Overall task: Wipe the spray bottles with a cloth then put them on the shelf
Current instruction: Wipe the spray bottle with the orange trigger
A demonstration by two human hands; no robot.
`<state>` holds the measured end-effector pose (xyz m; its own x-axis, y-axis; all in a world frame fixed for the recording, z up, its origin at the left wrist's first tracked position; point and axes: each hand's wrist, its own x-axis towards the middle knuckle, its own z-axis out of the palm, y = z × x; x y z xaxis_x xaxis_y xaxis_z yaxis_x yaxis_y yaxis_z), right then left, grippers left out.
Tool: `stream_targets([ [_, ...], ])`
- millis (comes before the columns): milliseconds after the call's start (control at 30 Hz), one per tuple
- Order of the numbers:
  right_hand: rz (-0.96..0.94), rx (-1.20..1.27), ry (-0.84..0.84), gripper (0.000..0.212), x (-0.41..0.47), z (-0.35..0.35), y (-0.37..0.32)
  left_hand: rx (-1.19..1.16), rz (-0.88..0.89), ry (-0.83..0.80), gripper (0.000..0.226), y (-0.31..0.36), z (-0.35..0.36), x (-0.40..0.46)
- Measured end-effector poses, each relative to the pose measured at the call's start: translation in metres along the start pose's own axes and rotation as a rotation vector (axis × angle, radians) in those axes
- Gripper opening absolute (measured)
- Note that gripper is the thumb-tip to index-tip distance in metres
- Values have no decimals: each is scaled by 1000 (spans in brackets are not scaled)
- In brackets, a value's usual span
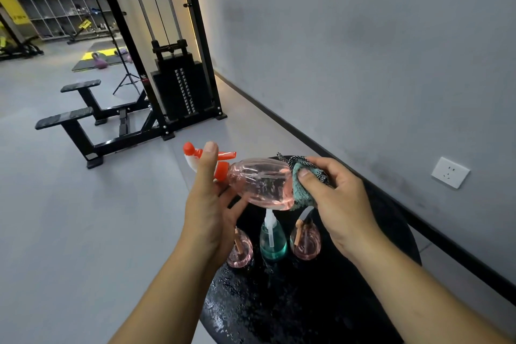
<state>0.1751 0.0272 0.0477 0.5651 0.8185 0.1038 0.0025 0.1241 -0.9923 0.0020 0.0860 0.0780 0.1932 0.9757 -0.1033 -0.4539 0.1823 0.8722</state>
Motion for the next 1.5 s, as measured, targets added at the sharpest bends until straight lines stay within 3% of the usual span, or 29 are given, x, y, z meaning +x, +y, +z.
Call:
stream_targets([
  [100,-5,6,10,16,-2,1,-1,39,-8,-1,36,3,0,1],
  [333,1,49,66,16,0,4,4,28,-114,-109,50,10,-6,1],
  [600,-21,-46,68,19,-1,-1,-4,-96,-196,-229,26,12,-17,7],
  [867,-376,-371,-35,30,-12,2,-13,4,-219,-351,62,-1,-15,9],
  [967,-444,-522,-115,32,-16,8,-11,37,-196,-408,49,-4,-14,8],
  [1067,-413,-548,-107,30,-13,5,-11,12,-194,-374,49,-5,-17,9],
  [1200,-373,-491,-66,30,-11,1,-11,15,-205,-329,68,-7,-14,7],
  [1367,-483,-581,-119,30,-16,11,-12,60,-168,-413,45,-10,-8,4],
  [1500,-387,-516,-18,23,-8,2,-15,22,-159,-399,41,-7,-9,4],
])
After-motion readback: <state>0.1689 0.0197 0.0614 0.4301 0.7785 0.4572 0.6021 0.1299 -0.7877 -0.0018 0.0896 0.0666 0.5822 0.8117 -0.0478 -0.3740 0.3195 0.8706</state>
